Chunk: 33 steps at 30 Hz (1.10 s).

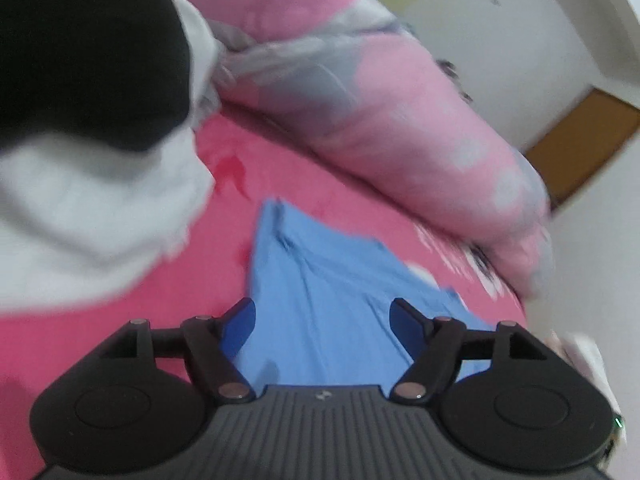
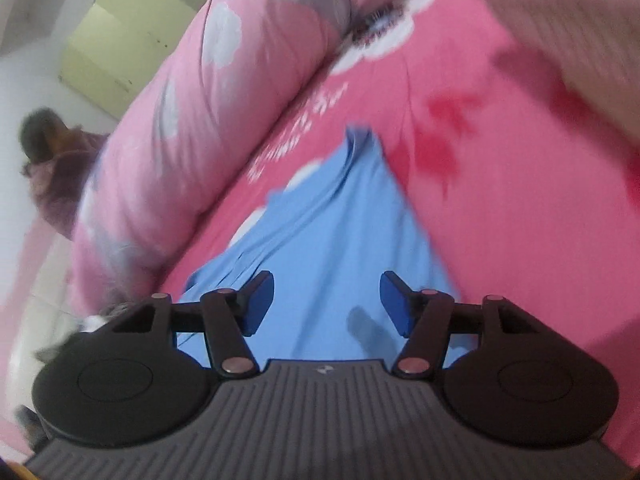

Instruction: Fold clothes

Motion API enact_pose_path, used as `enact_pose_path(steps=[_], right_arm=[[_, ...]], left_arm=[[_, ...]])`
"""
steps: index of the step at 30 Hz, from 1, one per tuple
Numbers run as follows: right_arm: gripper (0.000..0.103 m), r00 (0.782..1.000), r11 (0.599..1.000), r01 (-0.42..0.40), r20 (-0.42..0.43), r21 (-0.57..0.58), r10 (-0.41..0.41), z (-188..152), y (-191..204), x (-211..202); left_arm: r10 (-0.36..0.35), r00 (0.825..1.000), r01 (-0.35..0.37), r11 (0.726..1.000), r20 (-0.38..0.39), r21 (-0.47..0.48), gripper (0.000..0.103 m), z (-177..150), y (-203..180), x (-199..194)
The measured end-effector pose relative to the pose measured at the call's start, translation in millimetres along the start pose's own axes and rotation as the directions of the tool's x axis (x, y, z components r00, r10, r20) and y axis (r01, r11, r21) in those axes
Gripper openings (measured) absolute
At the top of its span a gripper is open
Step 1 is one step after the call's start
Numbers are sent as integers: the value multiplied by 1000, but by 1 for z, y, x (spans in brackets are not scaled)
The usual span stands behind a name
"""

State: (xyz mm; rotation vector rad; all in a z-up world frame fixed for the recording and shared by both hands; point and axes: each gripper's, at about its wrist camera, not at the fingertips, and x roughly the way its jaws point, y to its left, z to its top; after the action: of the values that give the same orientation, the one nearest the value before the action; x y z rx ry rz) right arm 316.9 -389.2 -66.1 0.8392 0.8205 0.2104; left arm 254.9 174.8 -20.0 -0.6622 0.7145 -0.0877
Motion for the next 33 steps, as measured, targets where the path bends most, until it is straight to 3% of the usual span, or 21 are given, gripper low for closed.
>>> enact_pose_path(steps=[4,8,12,14,17,19,20,22,27,33], right_arm=[[58,998,992,-19,-55,127,26,-43,-19,-16],[52,998,978,-45,-34,205,53,-61,-36,-18],[33,998,958,-67,4,279,68,-56,-50,-4],[28,997,950,-81,24,303,77,-51,-55,2],[15,995,941,-101,59,324,87,-43,-61,14],[5,992,940,-111,85,322,88,-40,-64,23],[4,991,940,-119,100,319,92,-39,-66,28],[4,987,952,-129,127,277,97,-38,-61,29],[3,973,968,-149,206,201,107,-36,-39,8],[3,957,969,-201,237,141,164,-55,-13,-50]], left_arm=[[-62,996,61,998,-61,-20,74,-46,0,-16],[-59,993,49,994,-103,-97,73,-77,16,4],[-43,998,34,974,-35,-225,61,-84,39,30],[-36,999,37,972,9,-233,59,-81,38,39],[12,999,-4,984,46,-176,42,-76,32,51],[49,997,-38,987,67,-156,15,-77,31,58],[65,995,-54,988,74,-142,9,-76,30,60],[87,992,-76,990,89,-121,5,-75,28,61],[98,976,-91,995,196,-45,4,-76,11,21],[18,962,-12,1000,274,-24,3,-78,0,-54]])
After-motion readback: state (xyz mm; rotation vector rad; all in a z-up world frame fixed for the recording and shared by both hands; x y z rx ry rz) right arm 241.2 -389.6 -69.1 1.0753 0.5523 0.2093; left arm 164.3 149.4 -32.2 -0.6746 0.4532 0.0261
